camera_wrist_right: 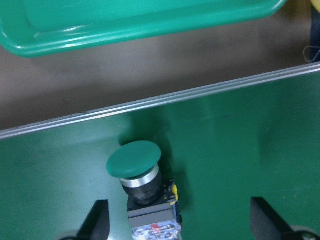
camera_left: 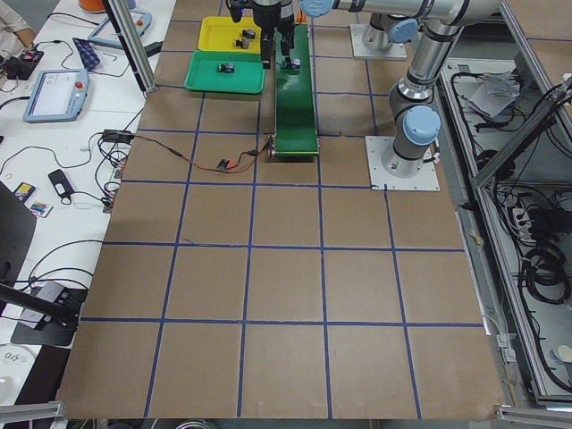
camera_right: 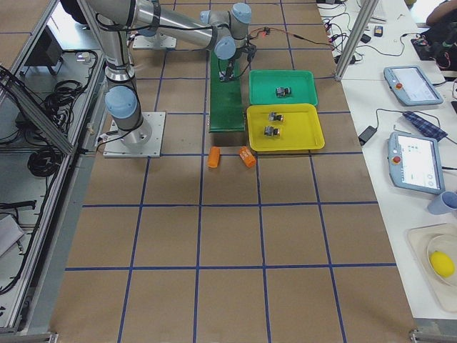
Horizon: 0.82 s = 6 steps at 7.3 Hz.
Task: Sort buttons by color to trays
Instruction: 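Lower the right gripper onto the green button on the belt and grasp it, then carry the green button into the green tray and release it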
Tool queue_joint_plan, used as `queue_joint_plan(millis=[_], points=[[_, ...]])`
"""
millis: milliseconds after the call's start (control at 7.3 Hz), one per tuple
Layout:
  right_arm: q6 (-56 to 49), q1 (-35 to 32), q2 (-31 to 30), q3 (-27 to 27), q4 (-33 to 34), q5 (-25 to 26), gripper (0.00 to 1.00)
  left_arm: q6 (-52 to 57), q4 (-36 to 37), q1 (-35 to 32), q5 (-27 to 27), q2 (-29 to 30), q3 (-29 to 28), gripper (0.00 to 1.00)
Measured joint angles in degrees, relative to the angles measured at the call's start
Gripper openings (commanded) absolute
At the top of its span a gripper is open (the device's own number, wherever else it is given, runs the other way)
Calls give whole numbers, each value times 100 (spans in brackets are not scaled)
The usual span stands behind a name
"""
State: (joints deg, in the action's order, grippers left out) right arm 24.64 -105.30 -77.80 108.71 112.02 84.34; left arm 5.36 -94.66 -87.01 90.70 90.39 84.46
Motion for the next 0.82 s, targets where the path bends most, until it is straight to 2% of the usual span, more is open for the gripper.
queue_joint_plan(millis=[137,274,411,822], points=[[0,-28,56,8,3,-3,67,0,0,0,0,-3,0,100],[-11,-38,128,11,3,22,12,0,1,0,0,-3,0,100],[-25,-40,172,9,-14,67,0,0,0,0,0,-3,0,100],[-71,-27,141,-29,-76,413,0,2,-3,0,0,-3,0,100]])
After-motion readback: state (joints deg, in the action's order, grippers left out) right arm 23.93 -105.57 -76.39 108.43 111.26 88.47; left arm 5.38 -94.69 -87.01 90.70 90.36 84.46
